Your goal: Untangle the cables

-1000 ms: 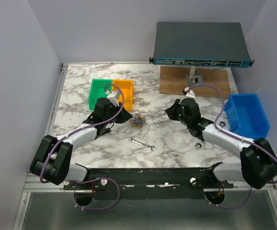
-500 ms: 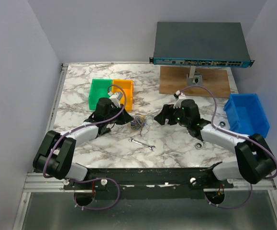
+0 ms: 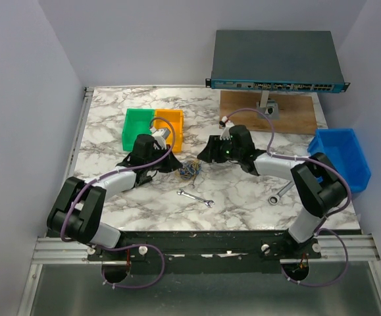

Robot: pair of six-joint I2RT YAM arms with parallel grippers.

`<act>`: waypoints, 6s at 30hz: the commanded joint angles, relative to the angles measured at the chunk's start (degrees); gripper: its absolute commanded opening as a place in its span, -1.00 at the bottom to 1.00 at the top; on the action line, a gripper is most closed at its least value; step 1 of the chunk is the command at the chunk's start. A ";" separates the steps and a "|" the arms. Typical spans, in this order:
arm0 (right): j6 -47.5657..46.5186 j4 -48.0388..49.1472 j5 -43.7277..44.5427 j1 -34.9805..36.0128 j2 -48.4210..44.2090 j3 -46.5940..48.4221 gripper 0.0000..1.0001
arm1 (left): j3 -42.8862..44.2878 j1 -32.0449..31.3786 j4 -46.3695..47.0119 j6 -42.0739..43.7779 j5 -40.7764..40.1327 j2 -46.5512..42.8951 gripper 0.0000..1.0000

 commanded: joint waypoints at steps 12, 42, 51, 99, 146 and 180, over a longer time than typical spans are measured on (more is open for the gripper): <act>1.59 1.54 -2.07 4.23 8.17 2.17 -0.42 | 1.52 -0.23 -0.29 1.20 1.38 1.67 -1.00; 0.27 -10.67 24.08 -2.57 -21.85 -10.66 -0.99 | -8.93 2.02 4.26 -1.52 -8.06 -18.13 -0.26; 0.28 -12.68 22.01 -2.59 -20.95 -10.33 0.14 | 3.11 -7.82 -2.67 2.94 -10.16 -8.47 0.39; 8.74 -18.17 42.08 -8.41 -26.02 -11.47 -0.99 | 16.56 -8.44 -3.70 -3.73 -9.24 7.71 -1.00; 14.28 -17.62 11.55 1.64 -29.40 -13.42 0.37 | 10.66 -4.59 -18.46 2.06 -18.99 -10.16 0.21; 20.16 -7.82 23.57 2.50 -4.58 -3.63 -0.04 | 28.28 -10.26 -26.38 4.65 -9.74 18.83 0.01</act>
